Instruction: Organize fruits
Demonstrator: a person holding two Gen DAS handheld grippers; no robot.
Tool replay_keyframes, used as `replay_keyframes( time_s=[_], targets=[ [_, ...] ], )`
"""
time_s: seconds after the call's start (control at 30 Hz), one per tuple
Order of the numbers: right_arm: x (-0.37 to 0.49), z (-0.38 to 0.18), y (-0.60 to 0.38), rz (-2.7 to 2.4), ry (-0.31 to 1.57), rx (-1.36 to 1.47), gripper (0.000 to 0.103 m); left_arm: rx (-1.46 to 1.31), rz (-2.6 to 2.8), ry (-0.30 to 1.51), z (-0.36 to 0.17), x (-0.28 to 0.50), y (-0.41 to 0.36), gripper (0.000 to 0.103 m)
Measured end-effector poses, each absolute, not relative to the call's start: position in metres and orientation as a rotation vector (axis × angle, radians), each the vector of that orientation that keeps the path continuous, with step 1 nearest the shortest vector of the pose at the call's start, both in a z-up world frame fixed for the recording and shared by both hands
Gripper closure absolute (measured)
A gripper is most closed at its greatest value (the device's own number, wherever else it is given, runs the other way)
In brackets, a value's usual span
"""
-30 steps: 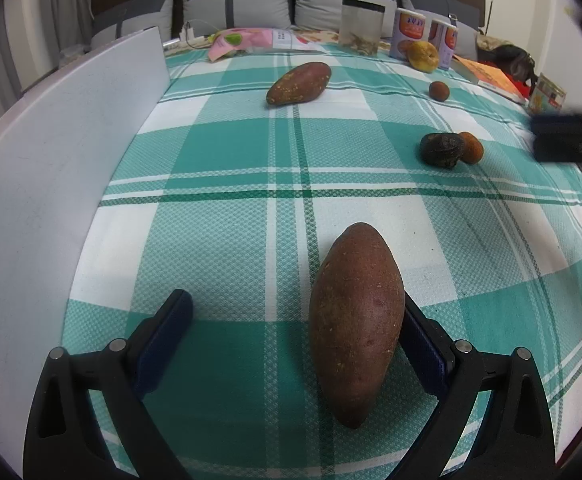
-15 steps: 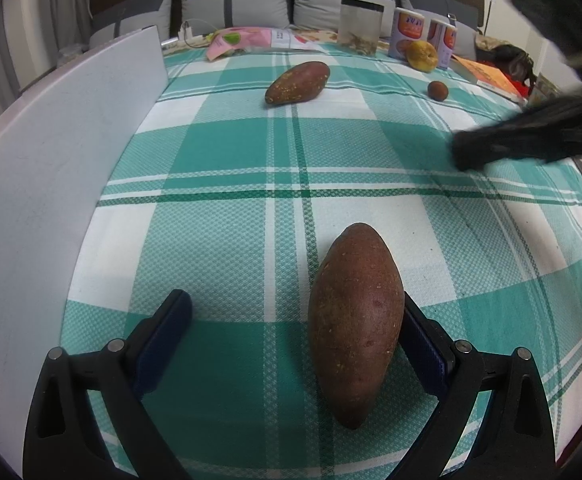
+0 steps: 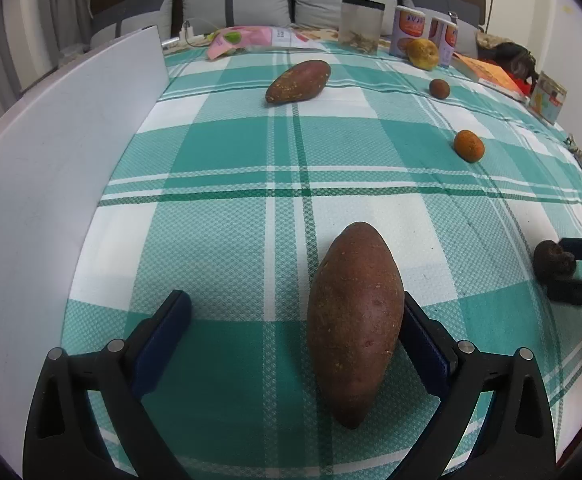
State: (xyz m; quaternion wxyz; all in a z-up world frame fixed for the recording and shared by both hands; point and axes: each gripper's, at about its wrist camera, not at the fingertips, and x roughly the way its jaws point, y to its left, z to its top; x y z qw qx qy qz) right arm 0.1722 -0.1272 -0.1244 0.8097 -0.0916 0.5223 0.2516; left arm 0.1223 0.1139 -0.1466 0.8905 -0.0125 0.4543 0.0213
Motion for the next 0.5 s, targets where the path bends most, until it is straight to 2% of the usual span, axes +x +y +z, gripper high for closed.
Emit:
replay_keyframes(
  time_s=[0.23,0.5],
  targets=[
    [0.172,-0.113,-0.164,0.555,1.167,-0.117,0.024,-0.114,-0.164,1.078,-0.135,0.123,0.135,0.004],
    [0.179,-0.112,-0.140,0.585,1.192,-0.160,0.024,-0.169,-0.197,1.124,-0.130,0.138,0.131,0.006]
  ],
)
